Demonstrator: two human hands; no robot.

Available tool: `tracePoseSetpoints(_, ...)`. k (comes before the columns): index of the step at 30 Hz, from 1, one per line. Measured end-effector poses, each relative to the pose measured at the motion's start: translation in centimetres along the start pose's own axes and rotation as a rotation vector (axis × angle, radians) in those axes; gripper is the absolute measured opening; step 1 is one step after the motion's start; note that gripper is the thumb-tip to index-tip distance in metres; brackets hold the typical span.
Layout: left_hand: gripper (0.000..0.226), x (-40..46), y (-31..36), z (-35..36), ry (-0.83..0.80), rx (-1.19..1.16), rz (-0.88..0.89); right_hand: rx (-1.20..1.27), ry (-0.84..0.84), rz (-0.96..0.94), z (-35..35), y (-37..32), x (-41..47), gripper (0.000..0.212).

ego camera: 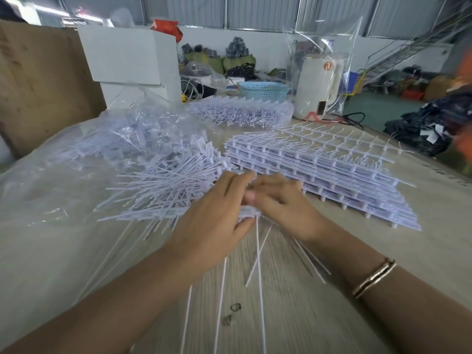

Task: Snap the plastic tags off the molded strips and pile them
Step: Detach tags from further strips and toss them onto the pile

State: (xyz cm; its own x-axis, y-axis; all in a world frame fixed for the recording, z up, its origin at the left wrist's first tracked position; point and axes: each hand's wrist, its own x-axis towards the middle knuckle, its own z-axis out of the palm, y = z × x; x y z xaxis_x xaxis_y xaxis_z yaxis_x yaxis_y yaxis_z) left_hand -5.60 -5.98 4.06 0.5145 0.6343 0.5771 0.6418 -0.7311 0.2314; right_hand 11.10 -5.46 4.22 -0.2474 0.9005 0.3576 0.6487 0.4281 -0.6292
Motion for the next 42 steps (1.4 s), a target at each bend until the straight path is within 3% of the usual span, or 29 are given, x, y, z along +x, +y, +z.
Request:
tracePoseSetpoints(4, 0.059, -0.1, -0.1, -1.2, -0.072, -0.001, 0.031, 0.177, -0.1, -0.062, -0.1, 0.3, 0.1, 0.017)
tracePoseSetpoints(7, 0.061, 0.1, -1.9, -2.9, -0.389, -0.269, -0.201, 0.361, -0.061, 0.085, -0.8, 1.4, 0.2, 0.02)
tracePoseSetpoints(9, 0.056, 0.4, -3.6, -3.7, -0.512, -0.338, -0.314, 0.458, -0.038, 0.181, -0.9, 2.1, 0.2, 0.024)
tracePoseSetpoints(11, 0.047, 0.4, -4.8, -3.7, -0.488, -0.255, -0.331, 0.515, -0.029, 0.205, -0.8, 2.7, 0.3, 0.023)
tracePoseSetpoints(15, 0.041, 0.1, -5.5, -2.7, -0.442, 0.0, -0.16, 0.581, -0.006, 0.186, -0.6, 2.6, 0.1, 0.023)
tracePoseSetpoints(19, 0.078, 0.3, -7.1, -2.8, -0.444, 0.125, -0.181, 0.769, 0.12, 0.216, -1.3, 2.8, 0.4, 0.017)
tracePoseSetpoints(22, 0.072, 0.2, -7.7, -3.0, -0.369, 0.115, -0.2, 0.74, 0.111, 0.304, -1.7, 2.3, 1.4, 0.034)
tracePoseSetpoints(24, 0.071, 0.2, -8.0, -3.4, -0.341, 0.108, -0.235, 1.103, 0.182, 0.248, -2.0, 2.1, 1.0, 0.032)
tracePoseSetpoints(26, 0.077, 0.2, -8.4, -3.8, -0.291, 0.107, -0.281, 1.254, 0.24, 0.182, -2.5, 2.5, 0.4, 0.028)
tracePoseSetpoints(29, 0.08, 0.3, -8.1, -4.0, -0.189, 0.137, -0.284, 1.113, 0.207, 0.183, -2.3, 3.2, 0.1, 0.027)
tracePoseSetpoints(32, 0.067, 0.6, -6.0, -3.5, -0.067, 0.087, -0.124, 0.958, 0.08, 0.181, -1.7, 3.0, 0.0, 0.027)
tracePoseSetpoints(36, 0.047, 0.1, -3.2, -2.1, -0.146, -0.026, -0.007, 0.554, -0.081, 0.087, -0.7, 2.4, -0.3, 0.023)
tracePoseSetpoints(42, 0.024, -0.4, -2.6, -0.9, -0.188, -0.038, -0.028, 0.402, -0.186, -0.005, -0.8, 1.2, -0.8, 0.023)
